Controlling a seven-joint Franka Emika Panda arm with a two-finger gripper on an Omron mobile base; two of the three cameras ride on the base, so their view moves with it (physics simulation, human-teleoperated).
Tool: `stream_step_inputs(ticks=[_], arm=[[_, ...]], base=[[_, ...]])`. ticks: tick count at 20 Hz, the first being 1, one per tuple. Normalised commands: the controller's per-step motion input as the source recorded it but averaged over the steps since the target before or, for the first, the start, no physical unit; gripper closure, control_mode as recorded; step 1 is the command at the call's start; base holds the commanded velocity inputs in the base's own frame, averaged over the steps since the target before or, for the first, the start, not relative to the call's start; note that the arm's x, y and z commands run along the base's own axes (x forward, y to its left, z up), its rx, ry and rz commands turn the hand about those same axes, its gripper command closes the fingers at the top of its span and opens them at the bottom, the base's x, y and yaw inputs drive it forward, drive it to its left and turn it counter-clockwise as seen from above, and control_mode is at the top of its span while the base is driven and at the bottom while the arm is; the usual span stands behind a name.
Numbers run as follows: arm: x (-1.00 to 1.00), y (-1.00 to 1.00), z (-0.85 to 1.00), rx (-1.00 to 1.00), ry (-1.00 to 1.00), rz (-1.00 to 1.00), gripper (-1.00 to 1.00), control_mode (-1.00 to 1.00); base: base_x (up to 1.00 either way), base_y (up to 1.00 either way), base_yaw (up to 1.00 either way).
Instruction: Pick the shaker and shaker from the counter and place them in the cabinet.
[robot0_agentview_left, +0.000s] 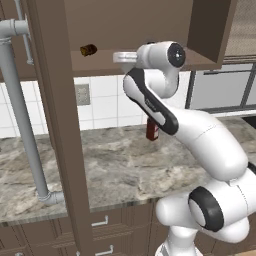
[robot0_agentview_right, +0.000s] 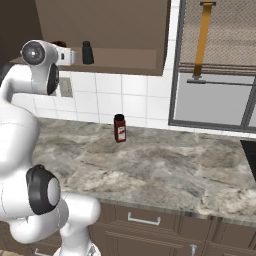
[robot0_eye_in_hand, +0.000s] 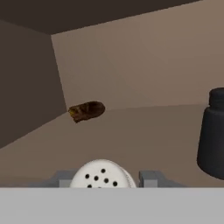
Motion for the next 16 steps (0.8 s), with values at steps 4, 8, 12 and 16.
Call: stream_step_inputs(ticks=[4,8,12,16], arm=[[0.23,0.02,0.06,0.07,0.19,0.03,1.00,-1.00],[0.14,0.04,0.19,0.03,0.17,0.03,1.00,-1.00],[0.15,0.06,0.09,0.00,0.05,0.03,1.00,-1.00],[0.12,0.04,0.00,0.00,0.00,0.00,1.00,-1.00]], base=[[0.00,0.00,0.00],[0.00,0.00,0.00],[0.00,0.00,0.00],[0.00,0.00,0.00]])
